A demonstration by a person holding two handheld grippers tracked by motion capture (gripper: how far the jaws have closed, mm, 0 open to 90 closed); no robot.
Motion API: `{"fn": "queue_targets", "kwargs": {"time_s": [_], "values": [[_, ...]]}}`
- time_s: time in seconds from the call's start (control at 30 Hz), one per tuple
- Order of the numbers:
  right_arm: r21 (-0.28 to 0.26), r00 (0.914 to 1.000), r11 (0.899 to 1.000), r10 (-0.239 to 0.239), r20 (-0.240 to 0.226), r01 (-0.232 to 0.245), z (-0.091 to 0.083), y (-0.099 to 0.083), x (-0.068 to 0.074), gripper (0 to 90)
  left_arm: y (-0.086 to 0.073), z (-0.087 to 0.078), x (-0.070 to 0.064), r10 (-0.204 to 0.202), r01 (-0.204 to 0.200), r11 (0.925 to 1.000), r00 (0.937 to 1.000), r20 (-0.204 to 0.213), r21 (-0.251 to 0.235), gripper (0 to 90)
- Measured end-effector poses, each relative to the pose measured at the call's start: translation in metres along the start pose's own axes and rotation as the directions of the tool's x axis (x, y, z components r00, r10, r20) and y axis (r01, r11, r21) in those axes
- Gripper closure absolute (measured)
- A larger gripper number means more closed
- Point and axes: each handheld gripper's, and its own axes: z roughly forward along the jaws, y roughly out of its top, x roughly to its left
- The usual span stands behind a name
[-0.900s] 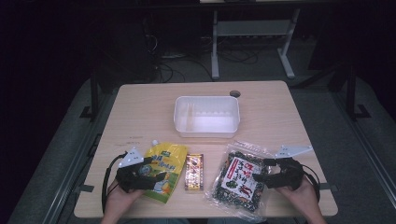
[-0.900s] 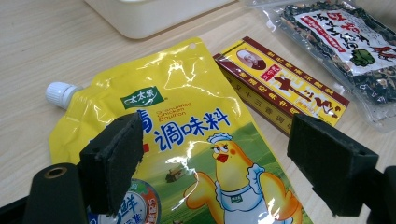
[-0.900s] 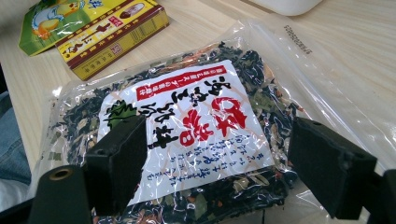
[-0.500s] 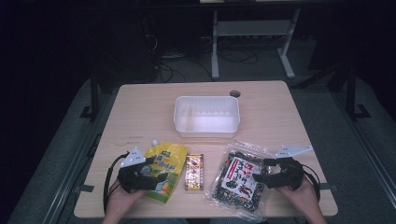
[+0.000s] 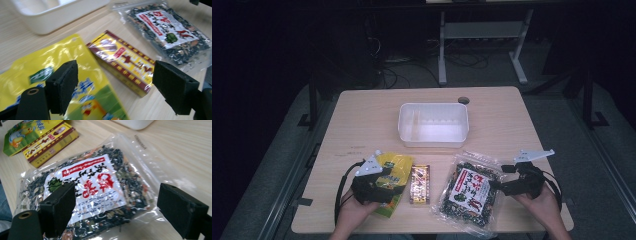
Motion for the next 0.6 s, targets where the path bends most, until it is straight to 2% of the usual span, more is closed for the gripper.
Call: {"fn": "queue_targets", "kwargs": {"time_s": [0.23,0.6], "values": [[-0.001,0.999,0.999,0.038,0.025,-0.037,-0.008,0.008,-0.017,14.4,0.015,0.013,-0.016,0.043,-0.044,0.9988,0.9986,0.031,0.02,21.7],[0.034,0.997,0.998,0.047,0.061,-0.049,-0.009,0.012,-0.033,14.9,0.031,0.033,-0.031,0.081,-0.084,0.9955,0.9942,0.071,0.045,22.0]]}}
